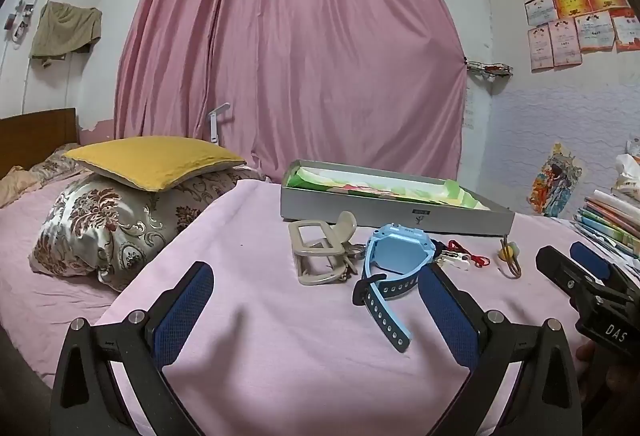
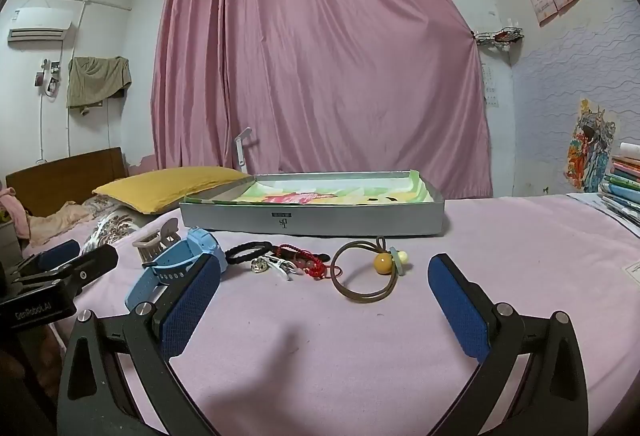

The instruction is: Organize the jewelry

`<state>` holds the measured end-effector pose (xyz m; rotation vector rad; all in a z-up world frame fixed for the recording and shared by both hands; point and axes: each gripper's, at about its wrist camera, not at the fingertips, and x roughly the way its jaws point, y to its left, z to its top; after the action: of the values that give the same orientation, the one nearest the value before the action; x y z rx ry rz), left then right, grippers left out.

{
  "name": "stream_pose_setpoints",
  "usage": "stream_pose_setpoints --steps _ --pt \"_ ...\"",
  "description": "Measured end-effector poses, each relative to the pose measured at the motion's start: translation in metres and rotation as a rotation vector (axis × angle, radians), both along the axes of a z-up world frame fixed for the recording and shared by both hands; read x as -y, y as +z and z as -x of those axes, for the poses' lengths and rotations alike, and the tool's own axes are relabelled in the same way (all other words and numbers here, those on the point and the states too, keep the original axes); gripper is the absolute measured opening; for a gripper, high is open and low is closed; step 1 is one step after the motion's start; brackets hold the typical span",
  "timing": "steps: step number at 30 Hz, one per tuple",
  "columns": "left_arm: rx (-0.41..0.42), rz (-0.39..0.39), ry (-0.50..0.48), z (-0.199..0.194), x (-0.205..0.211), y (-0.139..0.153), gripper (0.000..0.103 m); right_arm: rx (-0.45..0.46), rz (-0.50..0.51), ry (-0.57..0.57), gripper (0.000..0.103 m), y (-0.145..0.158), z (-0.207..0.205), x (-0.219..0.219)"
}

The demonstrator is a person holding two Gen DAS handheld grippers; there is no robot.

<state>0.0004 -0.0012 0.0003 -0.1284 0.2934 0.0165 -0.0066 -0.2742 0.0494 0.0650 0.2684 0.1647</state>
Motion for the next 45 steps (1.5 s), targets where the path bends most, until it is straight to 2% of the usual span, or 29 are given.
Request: stream_pose_setpoints --steps 45 --pt "-0.002 -0.004 0.001 -0.0003 0.0012 0.0013 0.103 -0.009 -0.002 0.001 0.102 -0.0005 0.0001 -0.0016"
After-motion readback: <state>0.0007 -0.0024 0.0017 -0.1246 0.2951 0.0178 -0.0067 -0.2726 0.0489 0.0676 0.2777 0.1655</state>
